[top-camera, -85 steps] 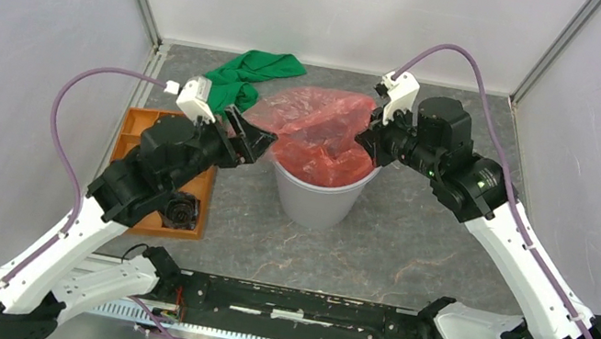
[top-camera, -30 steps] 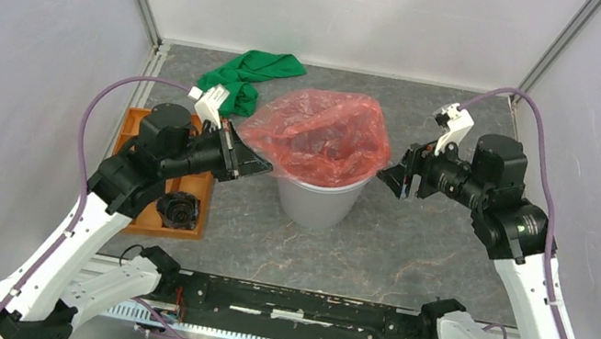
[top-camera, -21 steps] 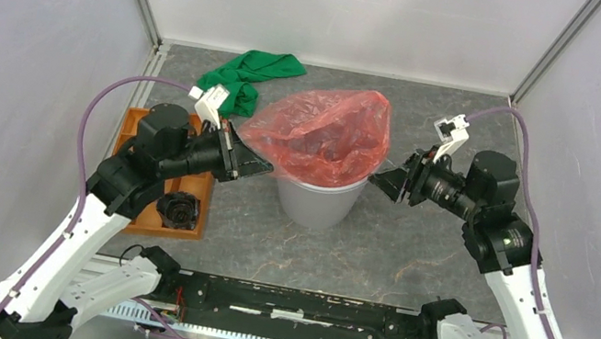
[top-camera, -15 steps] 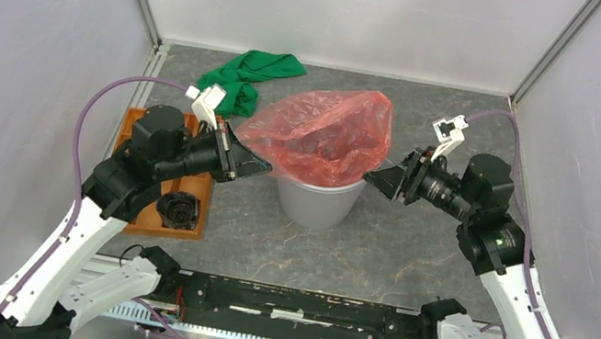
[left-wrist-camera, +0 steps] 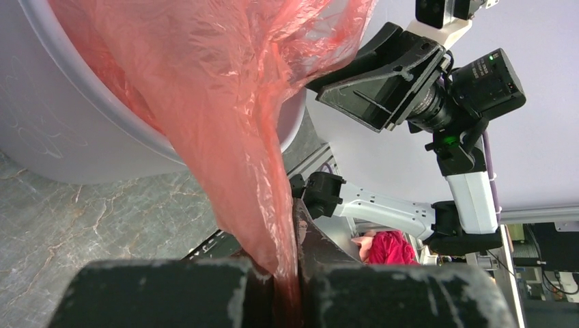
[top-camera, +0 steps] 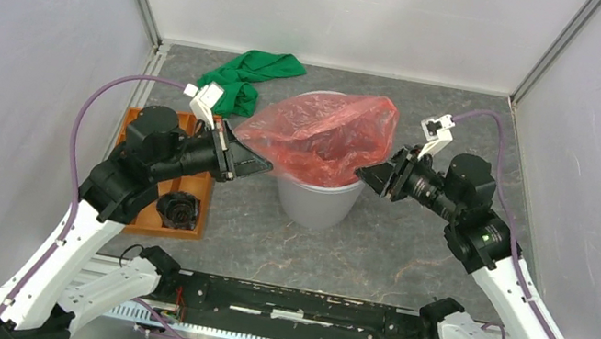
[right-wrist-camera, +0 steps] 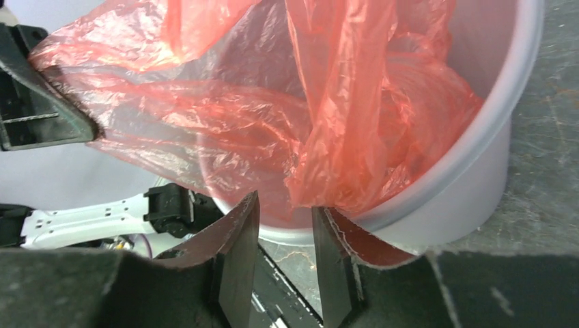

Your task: Put the trash bags into the trash bin

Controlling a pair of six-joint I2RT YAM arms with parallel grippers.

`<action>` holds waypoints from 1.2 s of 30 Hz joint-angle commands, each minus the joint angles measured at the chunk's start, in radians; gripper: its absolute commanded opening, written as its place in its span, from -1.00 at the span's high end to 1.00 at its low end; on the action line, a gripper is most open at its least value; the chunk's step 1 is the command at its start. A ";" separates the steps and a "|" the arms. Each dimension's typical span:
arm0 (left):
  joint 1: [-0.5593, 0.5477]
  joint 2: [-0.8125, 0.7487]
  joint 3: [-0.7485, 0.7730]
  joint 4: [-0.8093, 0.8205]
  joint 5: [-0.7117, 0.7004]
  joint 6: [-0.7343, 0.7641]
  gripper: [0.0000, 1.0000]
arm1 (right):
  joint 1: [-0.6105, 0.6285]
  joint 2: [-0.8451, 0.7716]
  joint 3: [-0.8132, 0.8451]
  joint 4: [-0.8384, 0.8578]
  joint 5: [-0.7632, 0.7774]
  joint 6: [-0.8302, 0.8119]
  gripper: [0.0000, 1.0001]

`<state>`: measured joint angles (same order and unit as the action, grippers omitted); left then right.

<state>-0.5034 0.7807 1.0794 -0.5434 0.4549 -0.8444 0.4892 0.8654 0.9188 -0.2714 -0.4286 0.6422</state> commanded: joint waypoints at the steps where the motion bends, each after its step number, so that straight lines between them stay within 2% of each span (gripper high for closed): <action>1: 0.006 -0.012 0.019 0.044 0.033 -0.015 0.96 | 0.012 -0.006 -0.003 0.009 0.084 -0.031 0.14; 7: 0.006 -0.012 0.008 0.058 0.035 -0.023 0.96 | 0.028 -0.017 -0.036 0.041 0.115 -0.030 -0.03; 12: 0.005 -0.016 0.022 0.050 0.033 -0.022 0.96 | 0.034 -0.021 0.001 -0.021 0.224 -0.055 0.05; 15: 0.006 -0.018 0.036 0.035 0.019 -0.015 0.96 | 0.035 -0.034 0.013 -0.038 0.262 -0.070 0.04; 18: 0.005 -0.024 0.043 0.029 0.010 -0.012 0.96 | 0.035 -0.035 0.016 -0.059 0.263 -0.079 -0.01; 23: 0.005 -0.025 0.043 0.040 0.022 -0.018 0.96 | 0.034 -0.060 -0.037 0.022 0.260 -0.032 -0.01; 27: 0.005 -0.032 0.048 0.040 0.025 -0.021 0.96 | 0.035 -0.043 -0.028 0.021 0.272 -0.026 0.01; 33: 0.006 -0.039 0.038 0.041 0.020 -0.017 0.96 | 0.035 -0.041 0.004 -0.003 0.302 -0.055 0.69; 35: 0.005 -0.040 0.041 0.034 0.010 -0.010 0.96 | 0.036 -0.047 0.019 -0.030 0.319 -0.074 0.98; 36: 0.005 -0.038 0.046 0.028 0.004 -0.006 0.96 | 0.035 -0.053 0.025 -0.036 0.319 -0.090 0.99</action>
<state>-0.5034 0.7517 1.0874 -0.5365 0.4549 -0.8448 0.5228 0.8276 0.8925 -0.2874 -0.1505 0.5976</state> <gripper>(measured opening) 0.027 0.033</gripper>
